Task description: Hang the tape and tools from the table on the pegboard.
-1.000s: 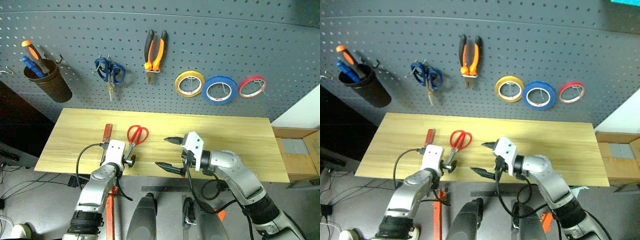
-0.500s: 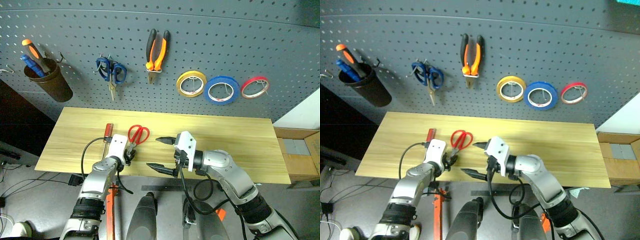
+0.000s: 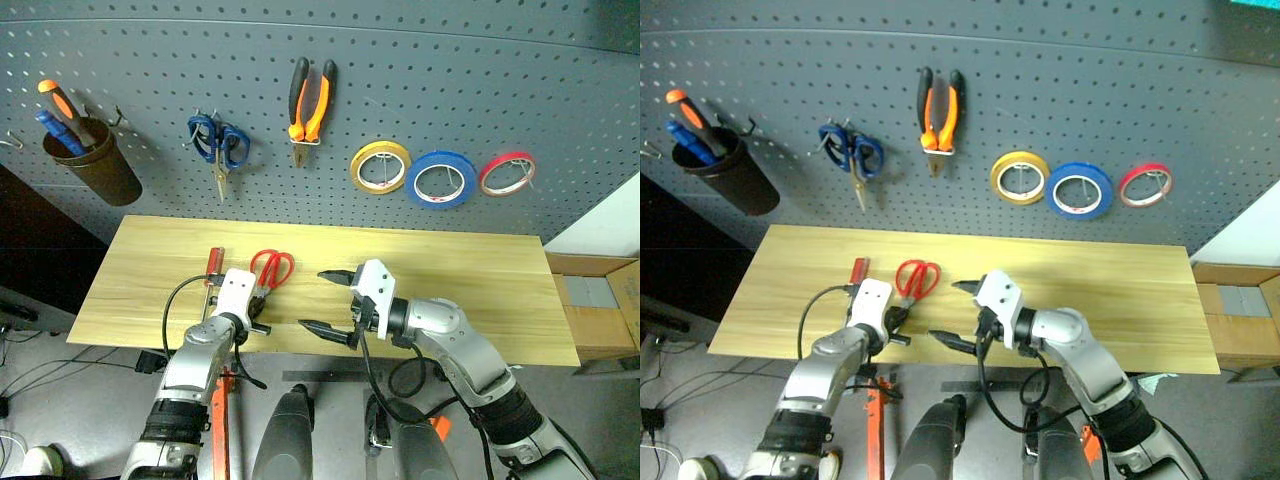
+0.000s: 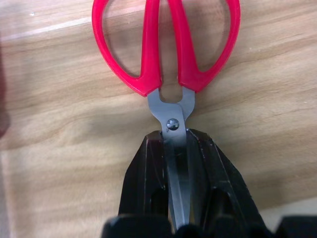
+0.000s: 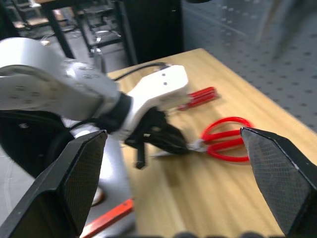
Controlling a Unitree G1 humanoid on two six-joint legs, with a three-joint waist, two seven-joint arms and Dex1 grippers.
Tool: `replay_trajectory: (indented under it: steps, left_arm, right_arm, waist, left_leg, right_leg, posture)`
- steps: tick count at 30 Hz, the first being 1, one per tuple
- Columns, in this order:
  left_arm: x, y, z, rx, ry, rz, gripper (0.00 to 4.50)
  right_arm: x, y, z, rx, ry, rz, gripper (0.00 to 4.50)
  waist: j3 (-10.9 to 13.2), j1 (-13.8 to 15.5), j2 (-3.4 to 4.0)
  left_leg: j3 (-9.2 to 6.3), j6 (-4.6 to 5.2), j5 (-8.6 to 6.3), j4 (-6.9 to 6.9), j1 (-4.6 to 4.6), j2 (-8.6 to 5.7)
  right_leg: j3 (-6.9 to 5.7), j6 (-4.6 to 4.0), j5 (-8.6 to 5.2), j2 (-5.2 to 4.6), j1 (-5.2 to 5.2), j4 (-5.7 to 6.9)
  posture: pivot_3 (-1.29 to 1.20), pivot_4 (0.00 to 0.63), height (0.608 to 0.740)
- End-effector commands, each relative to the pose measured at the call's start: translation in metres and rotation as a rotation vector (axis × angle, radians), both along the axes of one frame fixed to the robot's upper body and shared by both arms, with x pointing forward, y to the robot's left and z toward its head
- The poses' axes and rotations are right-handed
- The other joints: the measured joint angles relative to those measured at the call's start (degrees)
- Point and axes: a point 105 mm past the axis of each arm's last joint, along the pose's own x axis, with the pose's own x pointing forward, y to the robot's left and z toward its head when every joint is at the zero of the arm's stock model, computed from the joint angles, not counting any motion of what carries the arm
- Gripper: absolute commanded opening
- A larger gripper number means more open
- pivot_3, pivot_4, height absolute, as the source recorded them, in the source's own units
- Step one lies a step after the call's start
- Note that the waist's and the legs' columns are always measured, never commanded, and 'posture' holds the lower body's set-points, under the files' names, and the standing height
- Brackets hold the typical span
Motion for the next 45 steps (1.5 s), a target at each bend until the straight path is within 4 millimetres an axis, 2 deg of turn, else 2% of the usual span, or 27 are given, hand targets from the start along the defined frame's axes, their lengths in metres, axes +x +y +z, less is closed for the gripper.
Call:
replay_trajectory:
  steps: [1, 7, 12, 16, 20, 24, 28, 31, 35, 38, 45]
  left_arm:
    - [-0.011, 0.012, 0.033, 0.044, -0.159, 0.1, 0.25]
    - [-0.054, 0.022, 0.07, 0.088, -0.366, 0.259, 0.25]
    - [-0.079, -0.01, 0.101, 0.049, -0.547, 0.14, 0.25]
    - [-0.085, -0.028, 0.123, 0.073, -0.675, 0.058, 0.25]
    - [-0.078, -0.034, 0.15, 0.129, -0.821, 0.029, 0.25]
    - [-0.057, -0.025, 0.171, 0.128, -0.904, 0.066, 0.25]
    - [-0.042, -0.018, 0.184, 0.115, -0.941, 0.089, 0.25]
    - [-0.035, -0.013, 0.184, 0.079, -0.918, 0.123, 0.25]
    - [-0.03, -0.018, 0.178, 0.044, -0.873, 0.106, 0.25]
    - [-0.025, -0.012, 0.177, 0.03, -0.856, 0.153, 0.25]
    - [-0.005, -0.007, 0.172, -0.013, -0.78, 0.187, 0.25]
  right_arm:
    - [-0.001, -0.005, 0.026, 0.114, -0.053, -0.013, 4.5]
    - [-0.009, -0.007, 0.042, 0.208, -0.039, 0.05, 4.5]
    - [-0.011, 0.0, 0.053, 0.277, -0.031, 0.098, 4.5]
    - [-0.007, 0.003, 0.065, 0.329, -0.053, 0.086, 4.5]
    - [-0.004, 0.004, 0.069, 0.348, -0.067, 0.07, 4.5]
    - [-0.002, 0.004, 0.069, 0.35, -0.073, 0.063, 4.5]
    - [0.0, 0.004, 0.069, 0.343, -0.085, 0.047, 4.5]
    - [0.002, 0.003, 0.069, 0.335, -0.099, 0.028, 4.5]
    - [0.005, 0.0, 0.068, 0.331, -0.101, 0.004, 4.5]
    - [0.005, -0.001, 0.068, 0.329, -0.101, -0.012, 4.5]
    - [0.007, -0.004, 0.067, 0.338, -0.084, -0.049, 4.5]
  waist:
    - [0.0, 0.06, -0.07]
    - [-0.01, 0.3, -0.09]
    - [-0.03, 1.31, -0.08]
    - [-0.09, 1.71, -0.08]
    - [-0.25, 2.11, -0.09]
    - [-0.47, 2.32, -0.1]
    - [-0.86, 2.43, -0.13]
    - [-0.95, 2.36, -0.16]
    - [-1.1, 2.3, -0.21]
    - [-1.25, 2.18, -0.29]
    - [-1.43, 1.81, -0.42]
  left_leg:
    - [0.03, -0.01, 0.0, 0.0, -0.01, 0.25]
    - [0.09, -0.18, -0.12, 0.0, 0.0, 0.49]
    - [0.07, -0.18, -0.12, 0.05, -0.01, 0.57]
    - [0.09, -0.18, -0.12, 0.05, -0.03, 0.56]
    - [0.09, -0.18, -0.12, 0.05, -0.05, 0.53]
    - [0.13, -0.18, -0.12, 0.12, -0.05, 0.49]
    - [0.15, -0.18, -0.12, 0.19, -0.04, 0.42]
    - [0.15, -0.19, -0.12, 0.2, -0.02, 0.5]
    - [0.15, -0.2, -0.11, 0.24, -0.01, 0.53]
    - [0.14, -0.2, -0.11, 0.3, -0.01, 0.54]
    - [0.12, -0.21, -0.09, 0.4, 0.07, 0.58]
  right_leg:
    - [-0.01, 0.0, 0.0, 0.0, 0.0, -0.01]
    - [0.01, -0.02, -0.02, 0.18, -0.02, -0.07]
    - [-0.06, -0.04, -0.03, 0.23, -0.01, -0.07]
    - [-0.07, -0.04, -0.03, 0.23, -0.02, -0.1]
    - [-0.1, -0.05, -0.03, 0.25, -0.01, -0.11]
    - [-0.09, -0.02, -0.01, 0.3, 0.0, -0.06]
    - [-0.09, -0.01, 0.0, 0.63, 0.0, -0.02]
    - [-0.05, -0.02, 0.01, 0.89, 0.0, 0.02]
    - [-0.04, -0.02, 0.02, 0.95, 0.01, 0.06]
    - [-0.05, -0.04, 0.04, 0.96, 0.01, 0.12]
    - [-0.03, -0.17, 0.17, 1.04, 0.12, 0.14]
  posture:
    - [0.25, 0.286, 0.74]
    - [0.29, 0.265, 0.74]
    - [0.32, 0.243, 0.74]
    - [0.32, 0.229, 0.74]
    - [0.32, 0.217, 0.74]
    - [0.3, 0.208, 0.74]
    - [0.29, 0.202, 0.74]
    - [0.27, 0.199, 0.74]
    - [0.26, 0.197, 0.74]
    - [0.25, 0.196, 0.74]
    - [0.24, 0.195, 0.74]
